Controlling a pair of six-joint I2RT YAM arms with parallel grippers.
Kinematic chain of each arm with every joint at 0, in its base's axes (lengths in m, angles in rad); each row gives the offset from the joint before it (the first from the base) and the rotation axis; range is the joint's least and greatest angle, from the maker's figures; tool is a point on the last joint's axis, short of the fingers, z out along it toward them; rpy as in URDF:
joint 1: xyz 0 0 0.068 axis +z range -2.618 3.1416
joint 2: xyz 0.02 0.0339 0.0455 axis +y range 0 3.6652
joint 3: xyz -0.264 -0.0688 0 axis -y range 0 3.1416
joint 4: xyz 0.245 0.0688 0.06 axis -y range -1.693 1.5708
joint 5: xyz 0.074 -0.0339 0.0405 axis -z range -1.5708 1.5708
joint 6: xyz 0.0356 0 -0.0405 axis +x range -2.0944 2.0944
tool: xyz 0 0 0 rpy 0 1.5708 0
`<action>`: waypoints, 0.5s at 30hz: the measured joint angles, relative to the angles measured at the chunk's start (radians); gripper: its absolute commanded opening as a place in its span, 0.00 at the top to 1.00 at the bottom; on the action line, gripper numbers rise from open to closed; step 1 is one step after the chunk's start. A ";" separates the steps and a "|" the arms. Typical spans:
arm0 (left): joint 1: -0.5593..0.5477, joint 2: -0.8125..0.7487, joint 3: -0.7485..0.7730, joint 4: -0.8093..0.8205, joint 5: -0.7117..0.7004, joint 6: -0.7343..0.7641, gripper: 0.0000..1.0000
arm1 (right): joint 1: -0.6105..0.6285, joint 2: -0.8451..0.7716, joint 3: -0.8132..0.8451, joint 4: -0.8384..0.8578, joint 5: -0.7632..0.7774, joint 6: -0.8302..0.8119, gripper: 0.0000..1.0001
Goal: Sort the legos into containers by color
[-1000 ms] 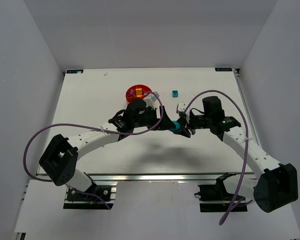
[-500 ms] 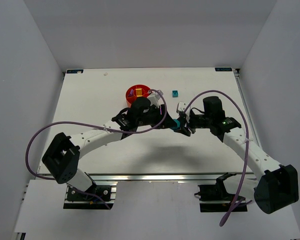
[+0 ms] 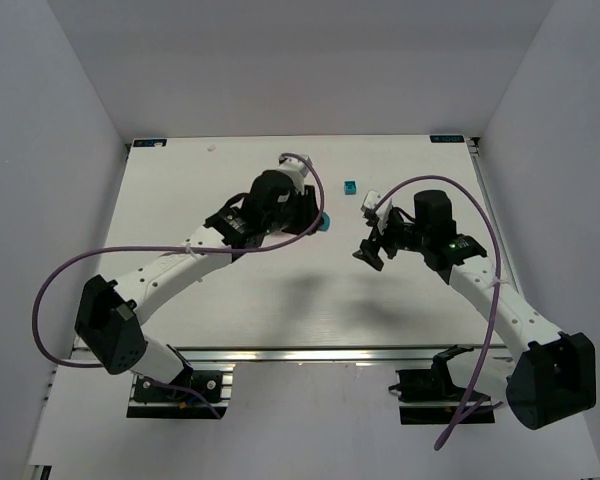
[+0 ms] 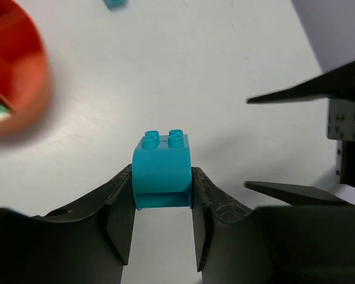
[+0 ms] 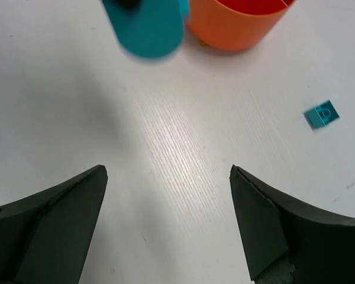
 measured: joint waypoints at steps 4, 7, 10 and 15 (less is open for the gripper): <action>0.033 -0.003 0.110 -0.087 -0.103 0.172 1.00 | -0.035 -0.003 -0.008 0.017 0.031 0.016 0.11; 0.055 0.022 0.175 -0.140 -0.144 0.320 1.00 | -0.061 -0.003 -0.009 0.019 0.033 0.025 0.11; 0.078 0.085 0.236 -0.182 -0.159 0.461 1.00 | -0.080 -0.003 -0.009 0.019 0.032 0.028 0.11; 0.115 0.210 0.297 -0.215 -0.159 0.620 1.00 | -0.108 -0.004 -0.022 0.025 0.022 0.028 0.11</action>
